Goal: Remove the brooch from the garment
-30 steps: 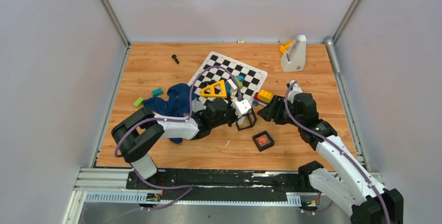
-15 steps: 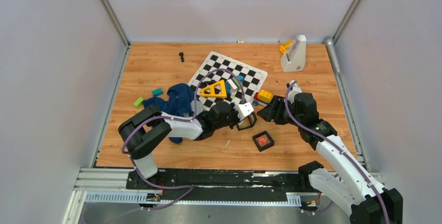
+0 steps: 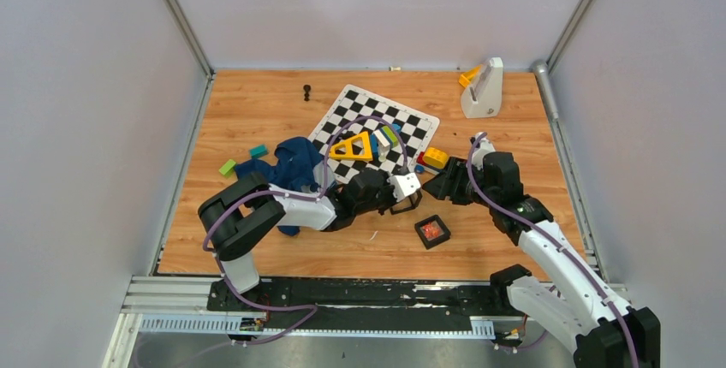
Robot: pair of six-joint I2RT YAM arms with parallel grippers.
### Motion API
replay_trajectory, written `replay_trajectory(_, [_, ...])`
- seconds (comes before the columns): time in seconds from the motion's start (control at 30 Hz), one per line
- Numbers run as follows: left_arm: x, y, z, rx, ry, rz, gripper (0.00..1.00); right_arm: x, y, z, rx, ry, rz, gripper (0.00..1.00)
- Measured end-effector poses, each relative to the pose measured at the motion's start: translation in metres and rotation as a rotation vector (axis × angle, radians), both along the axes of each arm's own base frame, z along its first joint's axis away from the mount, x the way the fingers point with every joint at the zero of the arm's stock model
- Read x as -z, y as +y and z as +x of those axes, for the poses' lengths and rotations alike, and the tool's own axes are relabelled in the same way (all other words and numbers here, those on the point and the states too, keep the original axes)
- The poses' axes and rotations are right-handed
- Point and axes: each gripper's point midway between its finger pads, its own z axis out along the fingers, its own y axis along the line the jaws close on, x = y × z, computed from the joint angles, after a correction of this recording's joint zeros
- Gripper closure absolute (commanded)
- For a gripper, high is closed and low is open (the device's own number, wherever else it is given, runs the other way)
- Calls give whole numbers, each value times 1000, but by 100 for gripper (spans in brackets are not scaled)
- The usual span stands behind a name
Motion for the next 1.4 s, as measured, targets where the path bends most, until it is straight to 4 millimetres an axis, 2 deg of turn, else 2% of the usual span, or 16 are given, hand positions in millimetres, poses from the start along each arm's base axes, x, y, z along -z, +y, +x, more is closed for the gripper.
replay_trajectory(0.1, [4, 2, -2, 5, 5, 19, 62, 0, 0, 0, 1, 2, 1, 44])
replay_trajectory(0.33, [8, 3, -7, 14, 24, 36, 63, 3, 0, 0, -4, 12, 2, 45])
replay_trajectory(0.43, [2, -1, -12, 35, 36, 13, 61, 4, 1, 0, -8, 18, 3, 46])
replay_trajectory(0.53, [-8, -5, -16, 52, 53, -23, 53, 6, 2, 1, -9, 23, 2, 46])
replay_trajectory(0.7, [-21, -7, -20, 36, 89, -76, 50, 13, 3, 4, -11, 49, -2, 50])
replay_trajectory(0.83, [-28, -4, -19, -21, 126, -109, 57, 20, 5, 6, -12, 76, -2, 58])
replay_trajectory(0.97, [-25, 3, -18, -96, 202, -138, 80, 28, 7, 10, -6, 103, -1, 68])
replay_trajectory(1.0, [-24, 5, -18, -115, 221, -148, 89, 31, 7, 12, -4, 113, -4, 70])
replay_trajectory(1.07, [-20, 14, -19, -155, 262, -170, 99, 37, 8, 14, -2, 135, -8, 72])
replay_trajectory(1.27, [6, 43, -29, -253, 375, -178, 100, 51, 11, 19, -5, 171, -15, 75])
replay_trajectory(1.4, [14, 48, -32, -288, 420, -189, 100, 51, 14, 23, -9, 167, -13, 79])
